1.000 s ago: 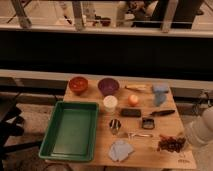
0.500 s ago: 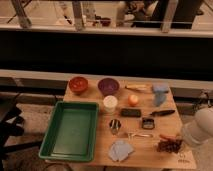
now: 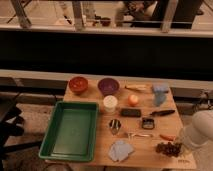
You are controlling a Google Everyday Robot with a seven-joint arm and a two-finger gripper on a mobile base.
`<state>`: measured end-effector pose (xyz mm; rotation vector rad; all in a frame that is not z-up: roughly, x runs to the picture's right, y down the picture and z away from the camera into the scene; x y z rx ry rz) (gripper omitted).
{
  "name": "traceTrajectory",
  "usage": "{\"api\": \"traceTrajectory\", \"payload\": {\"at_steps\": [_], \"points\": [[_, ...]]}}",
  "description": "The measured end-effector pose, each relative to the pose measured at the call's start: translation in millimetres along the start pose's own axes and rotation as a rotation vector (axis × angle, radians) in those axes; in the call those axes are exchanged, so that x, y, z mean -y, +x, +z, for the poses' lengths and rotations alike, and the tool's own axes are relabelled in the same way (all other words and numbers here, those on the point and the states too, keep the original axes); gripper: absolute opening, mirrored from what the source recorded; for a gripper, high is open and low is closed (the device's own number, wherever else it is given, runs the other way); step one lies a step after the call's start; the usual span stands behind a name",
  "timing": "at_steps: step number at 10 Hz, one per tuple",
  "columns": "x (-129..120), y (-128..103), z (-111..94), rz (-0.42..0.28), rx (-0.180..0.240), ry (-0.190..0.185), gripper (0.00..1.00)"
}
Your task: Place grapes in table surface
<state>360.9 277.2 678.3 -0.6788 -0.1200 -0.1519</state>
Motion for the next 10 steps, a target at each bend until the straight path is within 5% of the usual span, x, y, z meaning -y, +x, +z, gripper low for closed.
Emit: {"api": "traceTrajectory", "payload": {"at_steps": [4, 10], "points": [[-8.7, -9.0, 1.2, -0.032, -0.005, -0.016, 0.0], [-2.8, -7.0, 4.9, -0.026, -0.007, 0.011, 0.0]]}}
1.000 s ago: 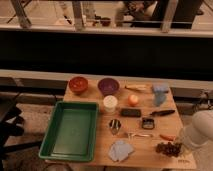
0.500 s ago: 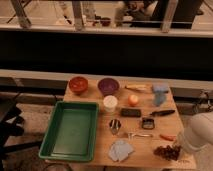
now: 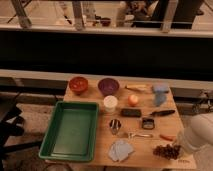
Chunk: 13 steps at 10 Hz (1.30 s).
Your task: Place grapes in table surface
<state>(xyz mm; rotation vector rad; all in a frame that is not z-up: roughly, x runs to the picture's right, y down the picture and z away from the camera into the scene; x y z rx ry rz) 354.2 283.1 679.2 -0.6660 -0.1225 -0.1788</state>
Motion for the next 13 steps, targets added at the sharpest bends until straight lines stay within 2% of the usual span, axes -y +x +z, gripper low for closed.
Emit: {"api": "traceTrajectory", "payload": {"at_steps": [5, 6, 11, 13], "points": [[6.7, 4.1, 3.5, 0.012, -0.011, 0.011, 0.01], [8.1, 4.6, 4.0, 0.01, -0.017, 0.012, 0.07], [11.9, 8.1, 9.4, 0.017, -0.042, 0.007, 0.6], [13.4, 8.8, 10.1, 0.02, -0.048, 0.006, 0.77]]}}
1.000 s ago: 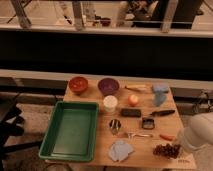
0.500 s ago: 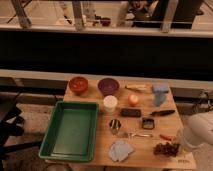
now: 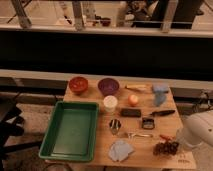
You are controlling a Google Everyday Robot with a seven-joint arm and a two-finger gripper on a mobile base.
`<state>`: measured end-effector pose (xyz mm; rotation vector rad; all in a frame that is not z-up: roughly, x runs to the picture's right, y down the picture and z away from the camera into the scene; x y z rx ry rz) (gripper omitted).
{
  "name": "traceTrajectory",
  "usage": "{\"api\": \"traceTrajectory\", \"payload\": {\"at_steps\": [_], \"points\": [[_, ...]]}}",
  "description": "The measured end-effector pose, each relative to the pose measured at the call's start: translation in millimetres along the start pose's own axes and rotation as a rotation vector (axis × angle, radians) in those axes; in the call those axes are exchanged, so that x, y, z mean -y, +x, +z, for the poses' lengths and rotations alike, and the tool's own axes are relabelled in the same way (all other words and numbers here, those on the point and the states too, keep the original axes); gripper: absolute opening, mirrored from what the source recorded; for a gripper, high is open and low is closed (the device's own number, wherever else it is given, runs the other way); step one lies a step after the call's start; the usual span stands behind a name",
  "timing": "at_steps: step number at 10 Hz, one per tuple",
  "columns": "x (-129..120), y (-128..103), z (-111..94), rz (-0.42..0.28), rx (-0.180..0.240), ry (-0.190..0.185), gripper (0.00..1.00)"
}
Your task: Place grapes in table surface
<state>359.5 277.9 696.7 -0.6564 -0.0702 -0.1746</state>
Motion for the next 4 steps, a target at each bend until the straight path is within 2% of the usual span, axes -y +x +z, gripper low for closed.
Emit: {"api": "traceTrajectory", "payload": {"at_steps": [4], "points": [[1.7, -1.2, 2.1, 0.001, -0.009, -0.003, 0.8]]}}
